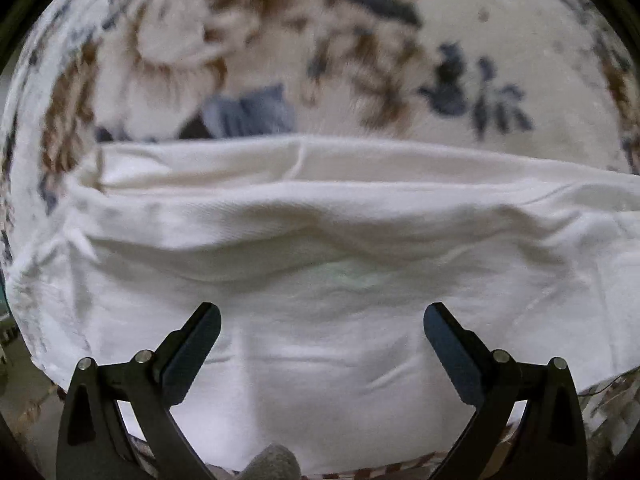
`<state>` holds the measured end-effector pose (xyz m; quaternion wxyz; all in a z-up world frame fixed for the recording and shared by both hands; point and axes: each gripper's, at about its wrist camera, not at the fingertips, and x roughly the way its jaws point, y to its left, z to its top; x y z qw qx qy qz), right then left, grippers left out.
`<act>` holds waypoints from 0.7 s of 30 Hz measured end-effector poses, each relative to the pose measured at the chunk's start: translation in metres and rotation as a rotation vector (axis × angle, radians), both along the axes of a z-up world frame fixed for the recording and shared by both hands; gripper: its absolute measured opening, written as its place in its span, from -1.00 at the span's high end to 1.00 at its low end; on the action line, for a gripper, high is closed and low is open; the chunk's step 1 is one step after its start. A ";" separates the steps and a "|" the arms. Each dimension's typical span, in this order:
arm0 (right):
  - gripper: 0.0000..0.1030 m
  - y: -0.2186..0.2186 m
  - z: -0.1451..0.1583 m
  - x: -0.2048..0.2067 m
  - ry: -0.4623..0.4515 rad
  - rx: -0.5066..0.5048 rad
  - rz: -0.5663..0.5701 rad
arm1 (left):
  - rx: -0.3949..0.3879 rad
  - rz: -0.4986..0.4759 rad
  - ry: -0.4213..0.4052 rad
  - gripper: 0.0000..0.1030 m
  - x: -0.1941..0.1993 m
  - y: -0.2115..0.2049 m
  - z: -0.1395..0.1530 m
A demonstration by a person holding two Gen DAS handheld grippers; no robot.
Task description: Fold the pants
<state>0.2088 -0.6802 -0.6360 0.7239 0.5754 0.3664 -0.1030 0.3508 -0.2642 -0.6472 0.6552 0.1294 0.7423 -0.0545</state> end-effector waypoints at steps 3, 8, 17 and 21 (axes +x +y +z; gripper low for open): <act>0.78 0.033 0.033 0.013 0.015 -0.075 0.050 | -0.015 -0.022 -0.057 -1.00 -0.005 0.004 0.017; 0.80 0.101 0.075 0.033 0.030 -0.191 0.126 | -0.048 -0.016 -0.103 -1.00 0.000 0.036 0.034; 0.80 0.266 0.075 0.050 0.057 -0.266 0.324 | -0.058 0.118 -0.148 -1.00 -0.019 0.173 0.073; 0.80 0.350 0.047 0.069 0.085 -0.303 0.448 | -0.004 0.220 -0.182 -1.00 -0.039 0.253 0.086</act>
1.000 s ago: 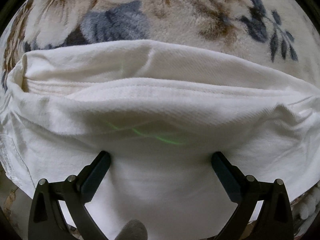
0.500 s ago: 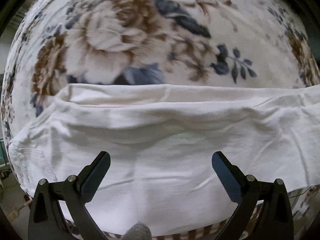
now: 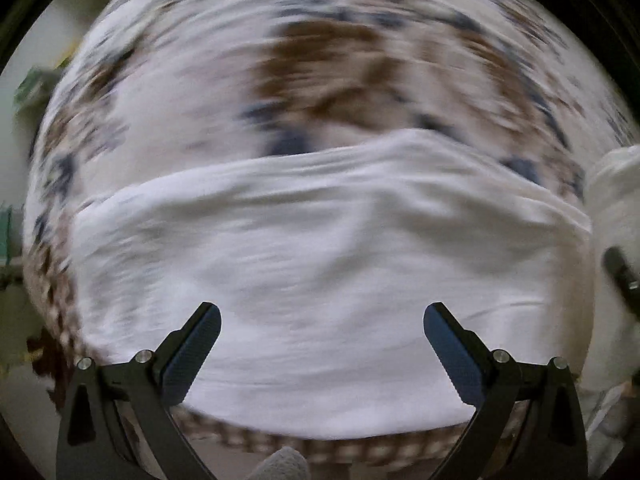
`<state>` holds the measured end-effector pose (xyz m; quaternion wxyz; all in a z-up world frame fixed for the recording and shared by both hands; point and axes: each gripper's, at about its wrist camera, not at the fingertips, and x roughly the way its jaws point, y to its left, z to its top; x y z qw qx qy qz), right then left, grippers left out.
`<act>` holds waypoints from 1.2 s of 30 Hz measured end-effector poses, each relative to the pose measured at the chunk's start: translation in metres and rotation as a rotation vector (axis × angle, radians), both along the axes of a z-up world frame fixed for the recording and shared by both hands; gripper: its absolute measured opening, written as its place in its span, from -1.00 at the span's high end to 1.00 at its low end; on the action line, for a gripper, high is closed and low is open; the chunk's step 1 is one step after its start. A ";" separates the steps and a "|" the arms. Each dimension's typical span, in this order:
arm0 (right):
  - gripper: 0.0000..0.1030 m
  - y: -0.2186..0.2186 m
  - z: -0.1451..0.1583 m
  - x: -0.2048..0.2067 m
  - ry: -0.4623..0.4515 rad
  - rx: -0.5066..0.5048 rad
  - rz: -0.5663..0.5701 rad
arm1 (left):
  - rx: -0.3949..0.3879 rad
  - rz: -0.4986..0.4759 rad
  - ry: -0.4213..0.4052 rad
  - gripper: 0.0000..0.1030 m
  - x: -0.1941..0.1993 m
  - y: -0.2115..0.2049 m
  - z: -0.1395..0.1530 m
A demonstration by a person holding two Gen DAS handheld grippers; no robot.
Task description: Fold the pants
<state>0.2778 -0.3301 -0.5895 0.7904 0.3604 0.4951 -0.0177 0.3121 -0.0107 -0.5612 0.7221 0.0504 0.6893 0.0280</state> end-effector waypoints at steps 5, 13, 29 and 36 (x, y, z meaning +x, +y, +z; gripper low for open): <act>0.80 0.102 -0.044 0.015 0.068 -0.066 0.173 | 0.028 0.120 0.001 -1.00 -0.021 0.080 0.009; -0.36 0.153 -0.034 0.007 0.163 0.014 0.486 | -0.127 0.311 -0.022 -1.00 -0.016 0.121 0.022; -0.36 -0.056 -0.037 -0.032 0.337 -0.045 0.116 | -0.172 -0.004 0.108 0.73 -0.010 -0.040 -0.072; -0.36 -0.051 -0.048 -0.040 0.378 -0.063 0.156 | -0.234 0.062 0.107 0.86 -0.025 -0.015 -0.040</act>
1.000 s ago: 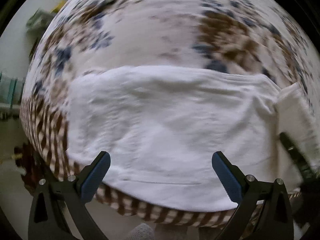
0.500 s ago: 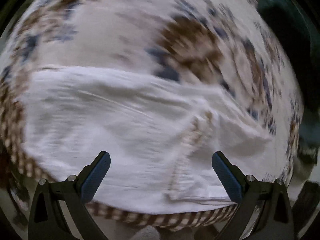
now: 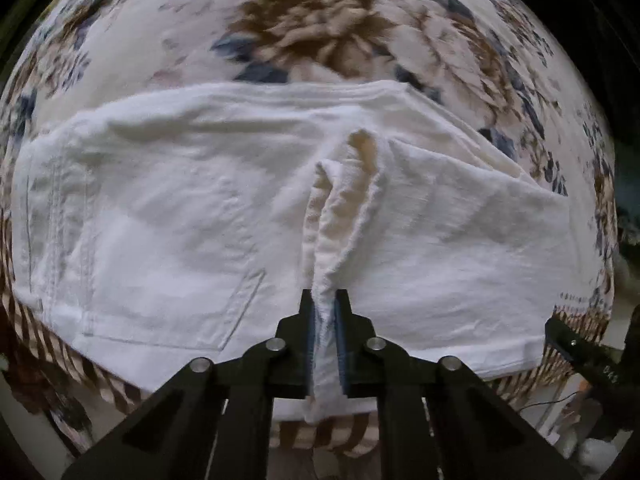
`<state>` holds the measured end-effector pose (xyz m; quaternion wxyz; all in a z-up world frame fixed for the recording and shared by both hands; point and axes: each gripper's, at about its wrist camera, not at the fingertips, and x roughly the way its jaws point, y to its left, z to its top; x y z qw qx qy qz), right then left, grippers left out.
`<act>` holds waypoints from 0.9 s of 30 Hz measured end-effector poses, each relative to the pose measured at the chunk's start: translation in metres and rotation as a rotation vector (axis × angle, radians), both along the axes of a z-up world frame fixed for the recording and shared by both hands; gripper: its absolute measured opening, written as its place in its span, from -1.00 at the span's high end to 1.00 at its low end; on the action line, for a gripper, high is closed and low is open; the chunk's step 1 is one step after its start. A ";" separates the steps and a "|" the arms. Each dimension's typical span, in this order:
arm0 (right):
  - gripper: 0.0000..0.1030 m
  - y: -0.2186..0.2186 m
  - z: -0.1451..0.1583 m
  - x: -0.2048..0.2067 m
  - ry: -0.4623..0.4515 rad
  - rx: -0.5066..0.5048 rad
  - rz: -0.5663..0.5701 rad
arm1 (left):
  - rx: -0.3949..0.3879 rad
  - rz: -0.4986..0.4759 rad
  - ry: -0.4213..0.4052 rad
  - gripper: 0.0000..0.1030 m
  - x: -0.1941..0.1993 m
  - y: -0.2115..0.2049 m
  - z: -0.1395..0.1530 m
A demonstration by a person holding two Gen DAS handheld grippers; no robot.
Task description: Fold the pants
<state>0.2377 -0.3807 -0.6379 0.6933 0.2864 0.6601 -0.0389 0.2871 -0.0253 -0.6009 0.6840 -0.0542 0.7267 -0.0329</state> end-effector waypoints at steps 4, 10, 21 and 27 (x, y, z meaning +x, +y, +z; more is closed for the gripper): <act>-0.36 0.015 0.000 0.002 0.030 -0.022 0.045 | -0.007 0.021 0.054 0.85 0.001 0.009 -0.020; 0.25 0.072 0.004 0.016 -0.045 0.104 0.200 | 0.004 0.031 0.049 0.24 -0.003 0.010 -0.011; 0.52 0.111 -0.030 0.010 0.109 0.133 0.300 | 0.006 -0.025 0.021 0.77 -0.043 -0.005 -0.024; 0.51 0.110 -0.025 0.021 0.134 0.107 0.336 | -0.002 0.020 0.064 0.67 -0.043 0.001 -0.038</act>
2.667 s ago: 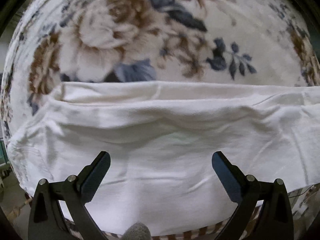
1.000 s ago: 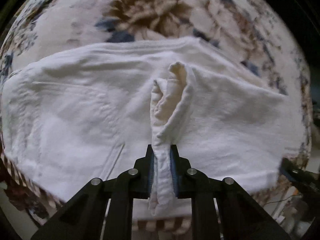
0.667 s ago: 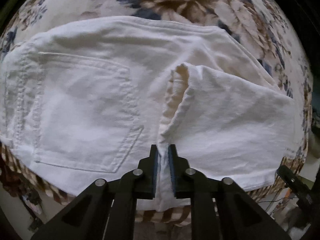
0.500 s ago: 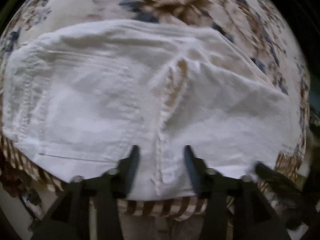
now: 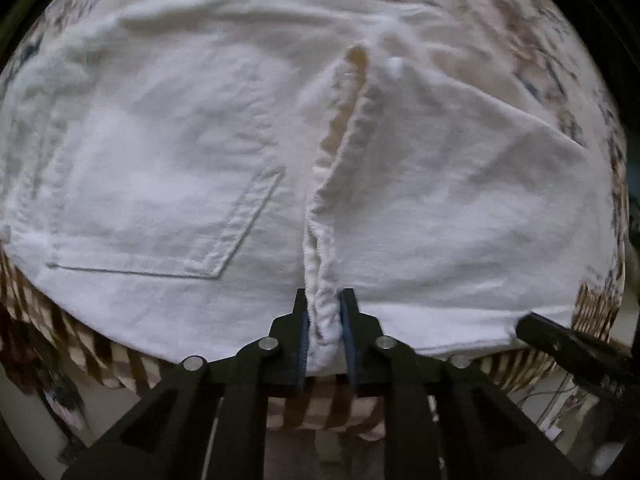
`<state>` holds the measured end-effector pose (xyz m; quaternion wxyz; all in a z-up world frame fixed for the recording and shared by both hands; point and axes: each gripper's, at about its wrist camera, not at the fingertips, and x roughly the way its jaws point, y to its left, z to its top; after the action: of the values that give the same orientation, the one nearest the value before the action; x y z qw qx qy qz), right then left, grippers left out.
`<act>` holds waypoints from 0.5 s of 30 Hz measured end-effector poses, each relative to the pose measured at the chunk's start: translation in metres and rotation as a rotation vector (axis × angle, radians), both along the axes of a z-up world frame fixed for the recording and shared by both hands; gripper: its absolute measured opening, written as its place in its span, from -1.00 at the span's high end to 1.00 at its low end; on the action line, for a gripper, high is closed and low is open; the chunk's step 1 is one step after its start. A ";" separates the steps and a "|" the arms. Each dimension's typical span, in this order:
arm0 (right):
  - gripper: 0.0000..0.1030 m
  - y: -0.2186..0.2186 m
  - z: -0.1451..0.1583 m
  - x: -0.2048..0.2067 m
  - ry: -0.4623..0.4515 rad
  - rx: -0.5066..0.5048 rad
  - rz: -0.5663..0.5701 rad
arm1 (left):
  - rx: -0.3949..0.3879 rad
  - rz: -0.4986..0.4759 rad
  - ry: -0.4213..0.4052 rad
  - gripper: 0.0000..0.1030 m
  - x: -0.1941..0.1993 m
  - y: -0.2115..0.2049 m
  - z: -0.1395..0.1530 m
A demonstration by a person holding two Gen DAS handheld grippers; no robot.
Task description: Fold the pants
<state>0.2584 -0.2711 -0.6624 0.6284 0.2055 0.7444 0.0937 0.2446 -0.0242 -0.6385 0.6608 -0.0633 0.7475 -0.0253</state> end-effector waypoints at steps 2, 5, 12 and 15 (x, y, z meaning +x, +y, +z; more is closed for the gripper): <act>0.50 -0.001 0.002 0.000 0.016 -0.026 0.004 | -0.016 0.005 0.019 0.60 0.003 0.001 0.005; -0.26 0.005 0.014 0.006 -0.011 -0.135 0.006 | 0.022 0.033 -0.027 0.21 0.015 0.017 0.027; -0.75 0.014 0.024 0.016 -0.060 -0.316 -0.026 | 0.010 0.114 -0.204 -0.59 0.054 0.023 0.040; -0.75 0.010 0.012 0.020 -0.022 -0.318 -0.074 | -0.009 0.111 -0.190 0.39 0.081 0.020 0.011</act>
<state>0.2779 -0.2611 -0.6501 0.6642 0.1297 0.7347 -0.0466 0.3251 -0.0043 -0.6277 0.7286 -0.1049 0.6769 0.0022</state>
